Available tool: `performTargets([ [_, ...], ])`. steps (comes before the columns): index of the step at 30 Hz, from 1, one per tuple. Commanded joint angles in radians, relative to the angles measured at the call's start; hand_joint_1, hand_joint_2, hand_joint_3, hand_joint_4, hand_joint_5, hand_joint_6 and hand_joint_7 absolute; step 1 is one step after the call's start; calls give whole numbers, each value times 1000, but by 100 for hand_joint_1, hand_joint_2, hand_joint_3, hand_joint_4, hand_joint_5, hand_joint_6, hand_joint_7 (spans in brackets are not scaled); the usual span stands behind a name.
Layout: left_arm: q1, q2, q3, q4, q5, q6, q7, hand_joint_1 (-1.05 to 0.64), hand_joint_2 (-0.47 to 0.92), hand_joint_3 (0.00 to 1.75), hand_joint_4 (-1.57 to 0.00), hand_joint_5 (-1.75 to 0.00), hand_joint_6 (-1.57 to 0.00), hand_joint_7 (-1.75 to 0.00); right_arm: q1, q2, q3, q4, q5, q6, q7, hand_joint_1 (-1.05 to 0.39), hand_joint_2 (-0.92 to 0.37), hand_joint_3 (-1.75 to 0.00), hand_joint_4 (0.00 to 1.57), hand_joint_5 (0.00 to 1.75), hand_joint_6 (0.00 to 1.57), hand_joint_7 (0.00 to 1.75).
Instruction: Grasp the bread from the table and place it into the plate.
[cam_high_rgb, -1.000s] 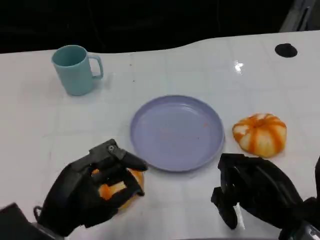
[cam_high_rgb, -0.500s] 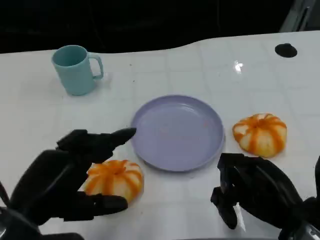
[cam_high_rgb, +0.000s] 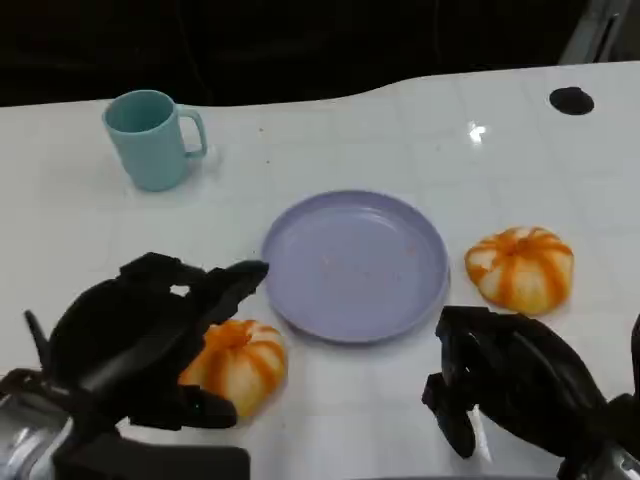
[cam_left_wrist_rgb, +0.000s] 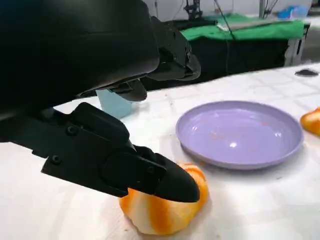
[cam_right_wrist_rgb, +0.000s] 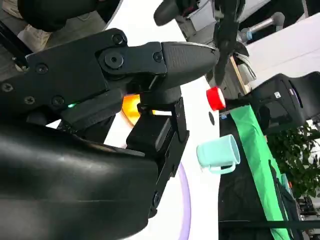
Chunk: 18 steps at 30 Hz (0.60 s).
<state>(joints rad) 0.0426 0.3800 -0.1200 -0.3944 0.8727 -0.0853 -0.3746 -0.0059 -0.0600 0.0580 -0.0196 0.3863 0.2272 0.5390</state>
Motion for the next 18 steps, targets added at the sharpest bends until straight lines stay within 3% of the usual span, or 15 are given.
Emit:
performTargets([
  [1,-50,25,-54,74,30,47,-42,-82,92,5,-23,-39,-23,-1,10,-8,-1,-14,2,-2,0,-92,-92,-36,129,163,110,155],
  [14,-167,15,-176,378,-2,87,6,-79,92,3,-31,-27,-26,0,18,-8,-1,-20,5,-6,3,-92,-92,-37,127,162,110,154],
  [18,-183,6,-186,451,-36,87,29,-65,92,7,-38,-29,-35,-4,18,-8,-2,-22,8,0,2,-92,-92,-36,128,162,110,154],
])
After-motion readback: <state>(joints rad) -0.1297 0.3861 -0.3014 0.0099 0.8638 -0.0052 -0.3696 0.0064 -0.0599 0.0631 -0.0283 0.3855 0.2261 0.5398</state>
